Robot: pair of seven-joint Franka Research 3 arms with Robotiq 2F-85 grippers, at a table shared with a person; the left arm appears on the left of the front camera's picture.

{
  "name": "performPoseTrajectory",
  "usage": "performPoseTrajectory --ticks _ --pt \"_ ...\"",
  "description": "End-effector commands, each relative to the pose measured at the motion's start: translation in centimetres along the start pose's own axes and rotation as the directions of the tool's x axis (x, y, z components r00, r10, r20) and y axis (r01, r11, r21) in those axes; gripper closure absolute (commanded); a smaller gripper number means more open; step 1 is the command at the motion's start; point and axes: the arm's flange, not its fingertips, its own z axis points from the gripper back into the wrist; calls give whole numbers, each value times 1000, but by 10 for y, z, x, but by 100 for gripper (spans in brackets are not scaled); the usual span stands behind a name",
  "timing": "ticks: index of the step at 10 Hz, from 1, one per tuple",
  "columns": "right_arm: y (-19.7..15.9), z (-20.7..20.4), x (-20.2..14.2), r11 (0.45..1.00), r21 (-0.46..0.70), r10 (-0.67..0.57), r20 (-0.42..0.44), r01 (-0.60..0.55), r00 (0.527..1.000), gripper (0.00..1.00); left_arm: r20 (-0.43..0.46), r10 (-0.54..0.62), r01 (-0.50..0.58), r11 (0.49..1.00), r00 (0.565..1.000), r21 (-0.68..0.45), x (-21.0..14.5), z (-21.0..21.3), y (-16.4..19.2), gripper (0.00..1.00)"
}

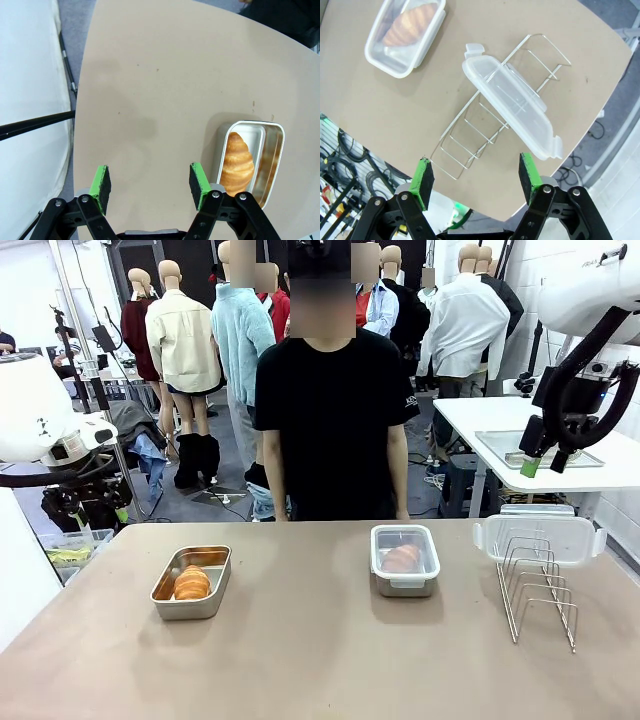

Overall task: Place the bread in airtight containers.
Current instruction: Pick up one Airtight Container lid and hand it to the human.

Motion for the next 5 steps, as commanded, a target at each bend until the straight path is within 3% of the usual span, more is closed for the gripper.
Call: performPoseTrajectory --ticks 1,2,3,5 --pt "0 -6 -2 981 -100 167 -17 -168 986 15 0 1 -1 1000 1000 0 0 1 1 18" --pt "-3 -15 2 938 -128 316 -61 -321 947 15 0 1 -1 1000 1000 0 0 1 1 18" --pt "-3 -26 8 903 -217 353 -110 -369 929 15 0 1 -1 1000 1000 0 0 1 1 18" --pt "-5 -52 29 850 -223 445 -179 -477 877 15 0 1 -1 1000 1000 0 0 1 1 18"
